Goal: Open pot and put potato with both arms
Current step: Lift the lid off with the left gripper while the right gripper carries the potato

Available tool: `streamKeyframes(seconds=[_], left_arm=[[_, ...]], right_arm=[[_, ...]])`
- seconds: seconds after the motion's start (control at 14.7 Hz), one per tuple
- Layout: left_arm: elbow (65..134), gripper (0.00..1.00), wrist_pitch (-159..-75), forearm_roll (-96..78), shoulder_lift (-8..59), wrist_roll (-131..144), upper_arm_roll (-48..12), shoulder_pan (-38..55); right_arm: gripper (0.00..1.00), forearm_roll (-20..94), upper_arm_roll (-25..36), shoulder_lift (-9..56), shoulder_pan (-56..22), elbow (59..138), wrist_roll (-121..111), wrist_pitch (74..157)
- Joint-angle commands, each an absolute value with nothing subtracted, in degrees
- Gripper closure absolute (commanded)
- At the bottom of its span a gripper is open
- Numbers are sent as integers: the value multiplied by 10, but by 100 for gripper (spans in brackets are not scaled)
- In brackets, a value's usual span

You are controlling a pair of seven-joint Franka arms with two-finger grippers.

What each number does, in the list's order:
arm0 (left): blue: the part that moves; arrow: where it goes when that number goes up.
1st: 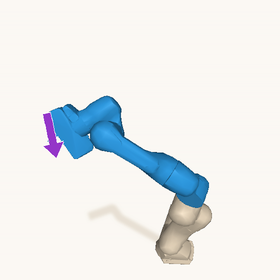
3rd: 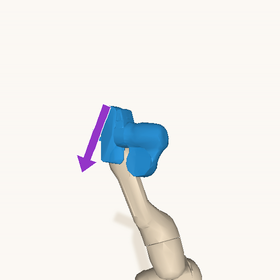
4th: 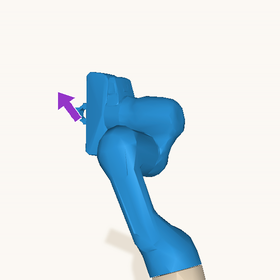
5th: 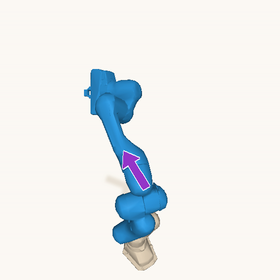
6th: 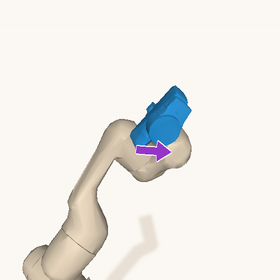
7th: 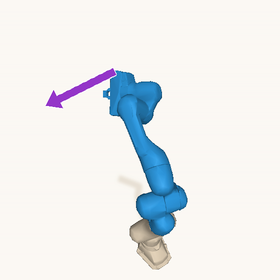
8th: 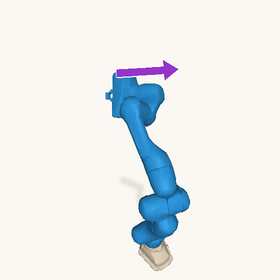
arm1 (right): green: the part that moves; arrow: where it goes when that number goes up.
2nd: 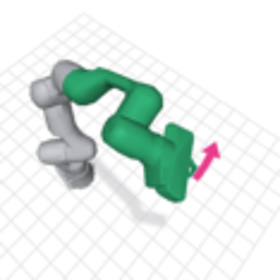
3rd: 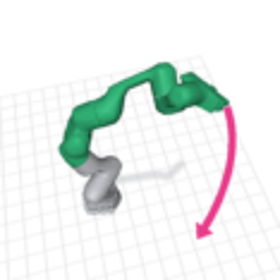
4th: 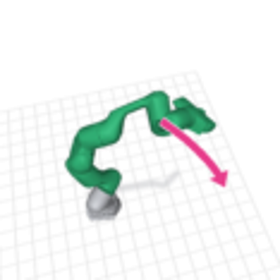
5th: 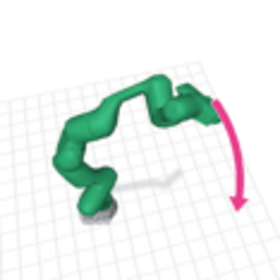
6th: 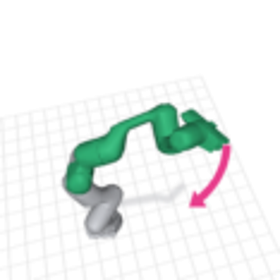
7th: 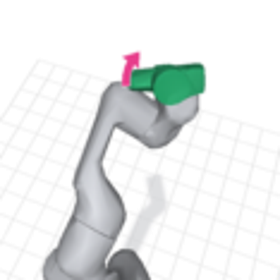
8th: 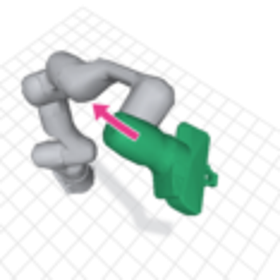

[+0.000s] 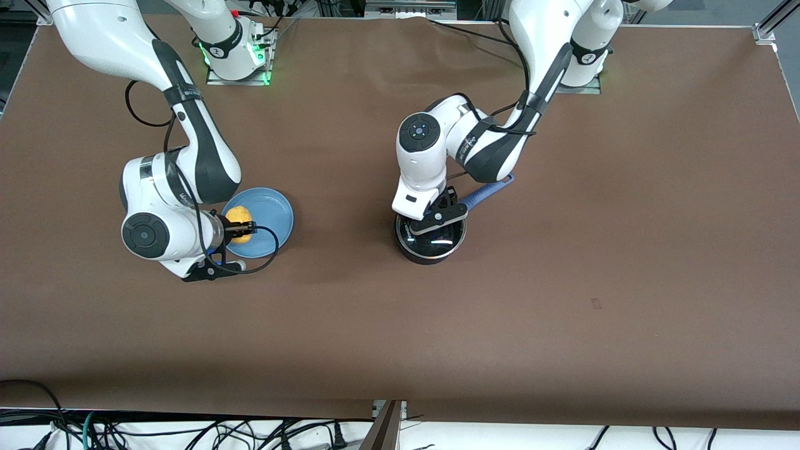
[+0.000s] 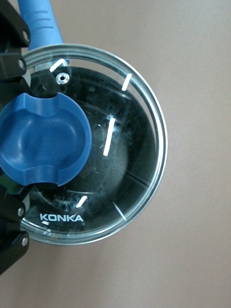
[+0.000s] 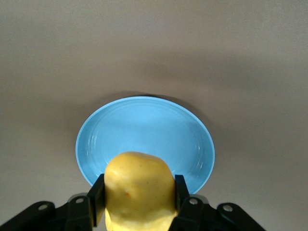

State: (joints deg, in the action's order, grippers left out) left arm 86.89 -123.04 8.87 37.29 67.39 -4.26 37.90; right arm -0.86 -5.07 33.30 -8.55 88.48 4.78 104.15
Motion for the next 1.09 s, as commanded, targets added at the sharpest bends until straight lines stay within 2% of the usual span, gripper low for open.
streamKeyframes(seconds=[0.0, 0.27, 0.55, 0.82, 1.02], left_arm=[[877, 63, -1228, 93, 340, 636, -40, 365], [877, 64, -1218, 51, 302, 591, -41, 327], [879, 64, -1155, 2, 254, 490, -42, 265], [880, 64, -1076, -29, 210, 370, -41, 182], [901, 64, -1070, -29, 200, 292, -41, 133]], right_arm=[[77, 4, -53, 329, -83, 879, 54, 1031], [77, 76, -53, 329, -88, 862, 58, 1032], [77, 85, -71, 329, -111, 859, 164, 1041], [77, 86, -88, 335, -172, 853, 319, 1108], [78, 85, -91, 343, -223, 853, 435, 1184]])
